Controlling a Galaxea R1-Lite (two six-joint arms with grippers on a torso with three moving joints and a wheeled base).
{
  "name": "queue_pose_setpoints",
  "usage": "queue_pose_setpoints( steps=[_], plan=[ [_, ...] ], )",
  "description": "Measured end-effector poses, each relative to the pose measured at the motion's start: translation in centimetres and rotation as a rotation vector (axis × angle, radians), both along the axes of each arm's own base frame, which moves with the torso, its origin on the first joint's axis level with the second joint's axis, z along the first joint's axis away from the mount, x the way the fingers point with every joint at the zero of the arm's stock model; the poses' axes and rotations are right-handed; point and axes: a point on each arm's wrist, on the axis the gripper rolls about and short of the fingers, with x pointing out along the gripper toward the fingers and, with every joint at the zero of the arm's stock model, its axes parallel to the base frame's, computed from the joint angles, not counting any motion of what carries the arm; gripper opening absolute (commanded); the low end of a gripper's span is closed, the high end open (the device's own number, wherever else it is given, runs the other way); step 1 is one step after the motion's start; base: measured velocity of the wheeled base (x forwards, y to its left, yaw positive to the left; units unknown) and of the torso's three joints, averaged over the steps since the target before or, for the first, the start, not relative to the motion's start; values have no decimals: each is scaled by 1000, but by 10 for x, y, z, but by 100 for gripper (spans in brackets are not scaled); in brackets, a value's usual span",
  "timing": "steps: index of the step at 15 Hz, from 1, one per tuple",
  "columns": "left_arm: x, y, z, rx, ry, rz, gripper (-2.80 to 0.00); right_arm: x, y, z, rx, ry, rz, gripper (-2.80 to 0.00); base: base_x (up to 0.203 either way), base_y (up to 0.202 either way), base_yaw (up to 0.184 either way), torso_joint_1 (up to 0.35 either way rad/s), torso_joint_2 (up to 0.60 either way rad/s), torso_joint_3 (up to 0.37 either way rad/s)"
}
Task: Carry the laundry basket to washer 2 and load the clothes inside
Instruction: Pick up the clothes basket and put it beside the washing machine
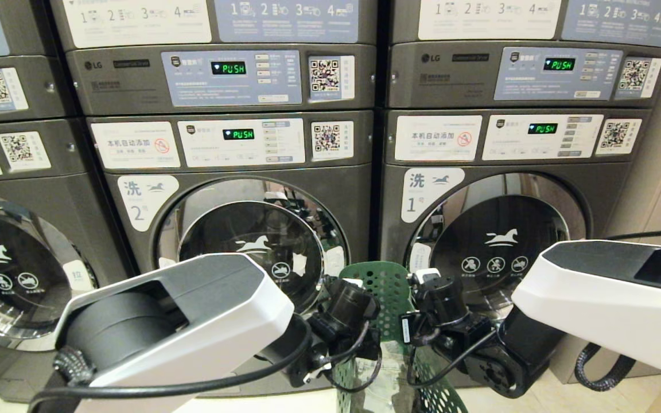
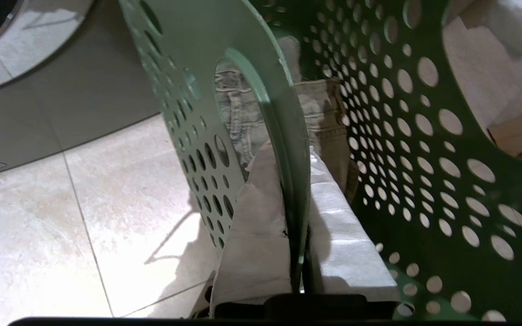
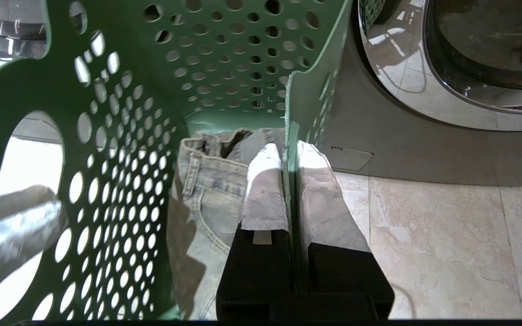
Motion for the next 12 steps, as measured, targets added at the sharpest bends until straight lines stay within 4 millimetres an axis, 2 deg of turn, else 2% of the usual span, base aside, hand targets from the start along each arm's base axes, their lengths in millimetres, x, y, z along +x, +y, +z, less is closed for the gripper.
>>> queue_pose_setpoints(
  steps=[3,12],
  plan=[
    [3,-2,-3,3,-9,10,-280,0,0,-2,-2,-3,-6,-280,0,0,0,1,2,-70],
    [5,-2,-5,5,-9,14,-280,3,-1,-4,-11,-16,-31,-280,0,0,0,4,3,-189]
  ],
)
